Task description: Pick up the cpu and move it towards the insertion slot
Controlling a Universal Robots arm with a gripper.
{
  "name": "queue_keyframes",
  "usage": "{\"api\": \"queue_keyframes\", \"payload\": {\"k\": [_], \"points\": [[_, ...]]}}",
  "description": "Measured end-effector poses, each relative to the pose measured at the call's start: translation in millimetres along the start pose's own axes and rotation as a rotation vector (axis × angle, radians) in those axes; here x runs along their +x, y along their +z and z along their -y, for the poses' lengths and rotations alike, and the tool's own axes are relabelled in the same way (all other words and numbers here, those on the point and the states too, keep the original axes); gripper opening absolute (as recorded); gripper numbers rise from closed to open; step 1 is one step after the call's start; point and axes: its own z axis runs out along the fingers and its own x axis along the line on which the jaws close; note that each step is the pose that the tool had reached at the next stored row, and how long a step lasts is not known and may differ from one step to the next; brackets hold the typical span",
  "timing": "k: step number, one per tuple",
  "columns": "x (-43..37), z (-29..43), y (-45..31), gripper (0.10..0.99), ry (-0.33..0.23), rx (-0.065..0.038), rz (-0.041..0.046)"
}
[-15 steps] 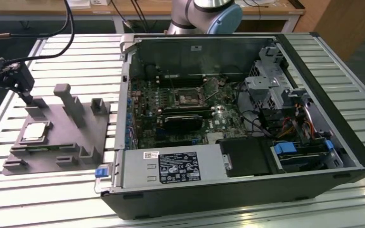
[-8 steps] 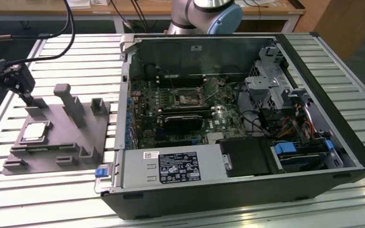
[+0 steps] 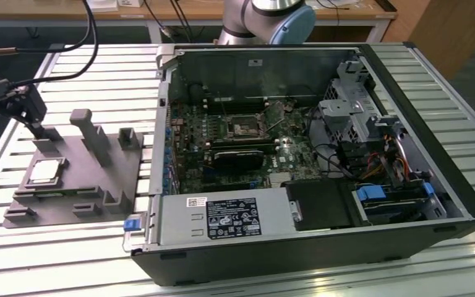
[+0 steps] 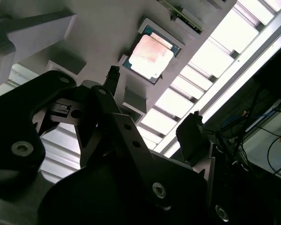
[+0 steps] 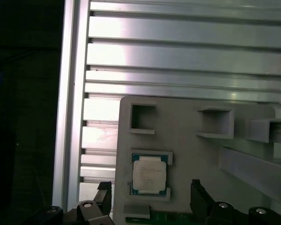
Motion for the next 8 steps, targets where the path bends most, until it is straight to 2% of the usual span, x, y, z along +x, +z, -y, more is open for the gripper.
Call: {"api": "queue_keyframes", "payload": {"k": [8], "points": [[0.0, 0.4, 4.5, 0.765, 0.000, 0.000, 0.0001]]}}
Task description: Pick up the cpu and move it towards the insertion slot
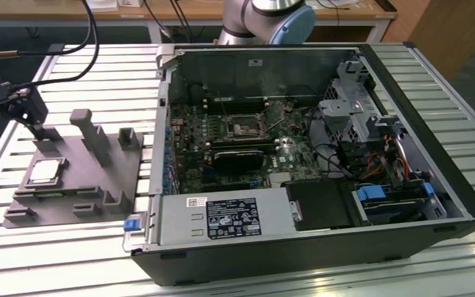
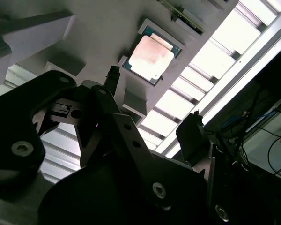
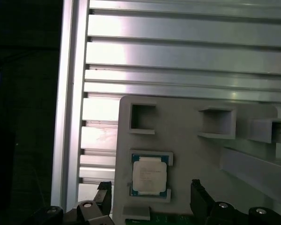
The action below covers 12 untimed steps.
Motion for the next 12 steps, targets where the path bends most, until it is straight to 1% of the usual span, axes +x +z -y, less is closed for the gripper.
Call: {"api": "queue_keyframes", "payload": {"k": [7, 12], "points": [[0.1, 3.6, 7.7, 0.765, 0.000, 0.000, 0.0000], [0.2, 4.7, 12.6, 0.765, 0.000, 0.000, 0.0000]]}}
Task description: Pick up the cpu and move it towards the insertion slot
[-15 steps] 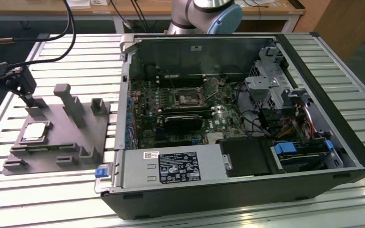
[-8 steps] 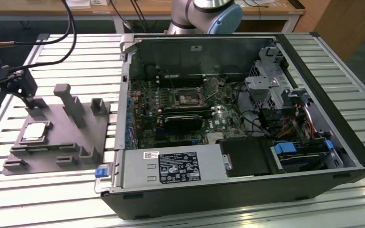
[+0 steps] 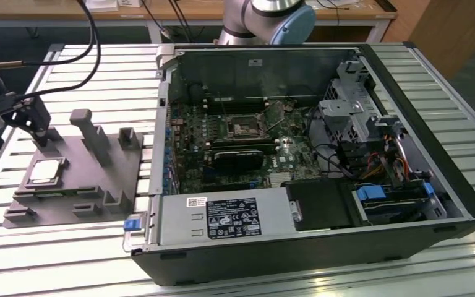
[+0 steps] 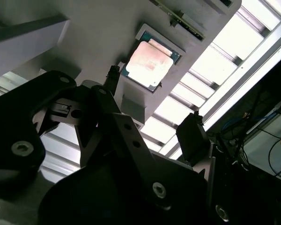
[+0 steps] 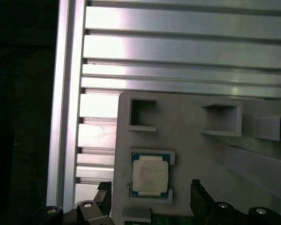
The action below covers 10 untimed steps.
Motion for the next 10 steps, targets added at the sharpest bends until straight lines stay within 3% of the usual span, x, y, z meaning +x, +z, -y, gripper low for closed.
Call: {"api": "queue_keyframes", "payload": {"k": [10], "points": [[0.0, 1.3, 14.3, 0.765, 0.000, 0.000, 0.0000]]}}
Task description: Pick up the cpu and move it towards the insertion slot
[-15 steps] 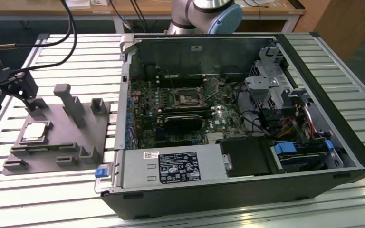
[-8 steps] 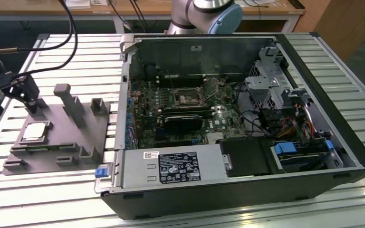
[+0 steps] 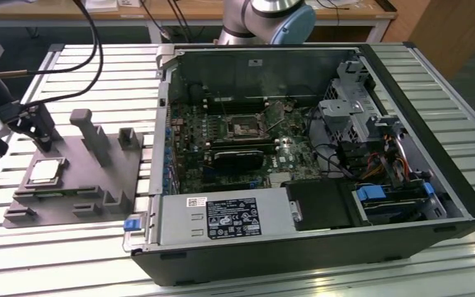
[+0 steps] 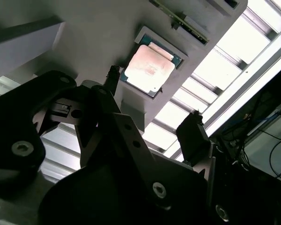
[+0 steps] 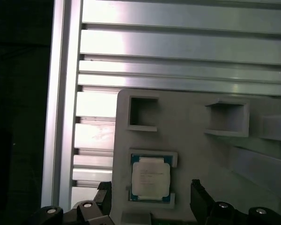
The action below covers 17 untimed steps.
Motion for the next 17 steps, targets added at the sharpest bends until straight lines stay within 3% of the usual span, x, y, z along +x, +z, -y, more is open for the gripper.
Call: {"api": "queue_keyframes", "payload": {"k": [17], "points": [[0.0, 1.3, 30.2, 0.765, 0.000, 0.000, 0.0007]]}}
